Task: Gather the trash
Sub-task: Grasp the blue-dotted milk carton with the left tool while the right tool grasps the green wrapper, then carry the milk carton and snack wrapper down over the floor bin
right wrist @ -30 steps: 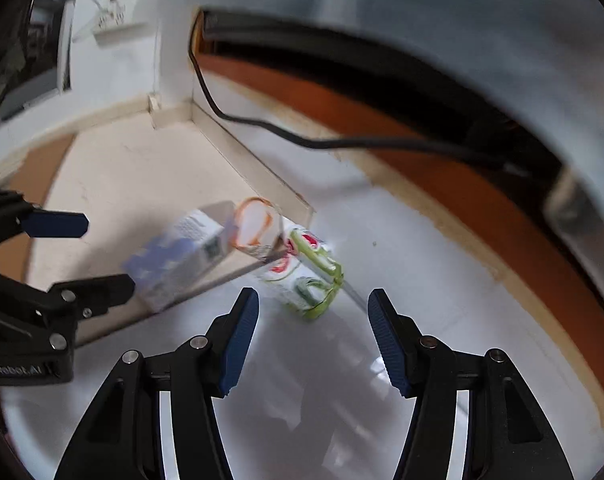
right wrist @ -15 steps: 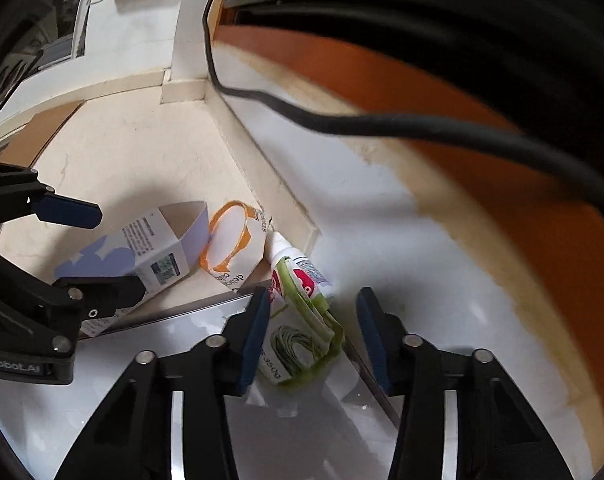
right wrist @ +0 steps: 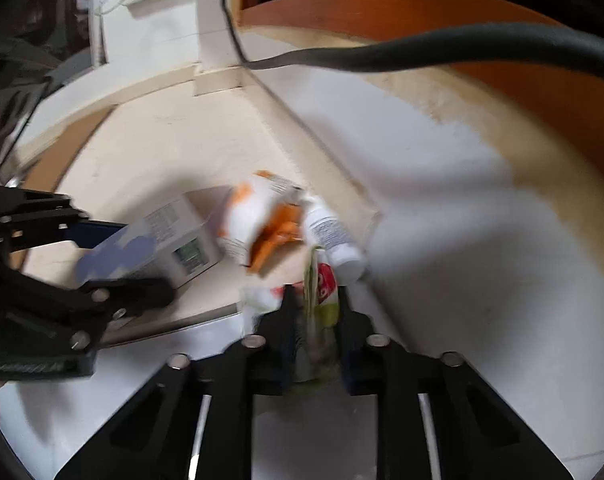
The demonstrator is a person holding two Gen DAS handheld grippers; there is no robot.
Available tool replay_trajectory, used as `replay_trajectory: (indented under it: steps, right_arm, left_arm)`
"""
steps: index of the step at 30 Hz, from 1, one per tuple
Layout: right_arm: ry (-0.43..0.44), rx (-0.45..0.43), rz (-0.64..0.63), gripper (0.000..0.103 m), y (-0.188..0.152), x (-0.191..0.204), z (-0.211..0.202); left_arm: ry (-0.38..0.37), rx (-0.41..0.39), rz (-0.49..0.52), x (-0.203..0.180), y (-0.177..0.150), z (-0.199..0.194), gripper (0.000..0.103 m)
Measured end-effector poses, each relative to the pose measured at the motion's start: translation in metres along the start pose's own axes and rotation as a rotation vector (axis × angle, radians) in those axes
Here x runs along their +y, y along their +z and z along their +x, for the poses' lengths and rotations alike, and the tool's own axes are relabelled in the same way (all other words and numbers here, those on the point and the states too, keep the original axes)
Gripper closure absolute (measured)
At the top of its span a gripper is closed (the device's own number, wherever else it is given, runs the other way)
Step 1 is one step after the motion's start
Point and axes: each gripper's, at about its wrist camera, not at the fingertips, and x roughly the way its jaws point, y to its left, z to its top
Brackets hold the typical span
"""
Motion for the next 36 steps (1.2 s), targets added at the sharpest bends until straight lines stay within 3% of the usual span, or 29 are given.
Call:
replay_trajectory:
  steps: [10,15,18,30,36]
  right_arm:
    - [0.086,-0.024,0.021,0.094,-0.024,0.033,-0.025]
    - [0.063,-0.062,0.091,0.095,-0.045,0.036,-0.059]
    - [0.061,-0.077,0.117,0.095,-0.047,0.067,-0.081]
    - [0.027,-0.125,0.212,0.095,-0.105,0.161,-0.201]
    - [0.05,-0.181,0.22,0.095,-0.141,0.242,-0.261]
  left_arm:
    - [-0.032,0.014,-0.055,0.015,-0.028,-0.021,0.071]
    - [-0.053,0.0,-0.071,0.007,-0.058,-0.059,0.072]
    - [-0.066,-0.013,-0.059,0.005,-0.075,-0.085,0.072]
    - [-0.11,-0.135,0.023,-0.003,-0.203,-0.216,0.072]
    - [-0.113,-0.162,0.04,0.004,-0.273,-0.251,0.071]
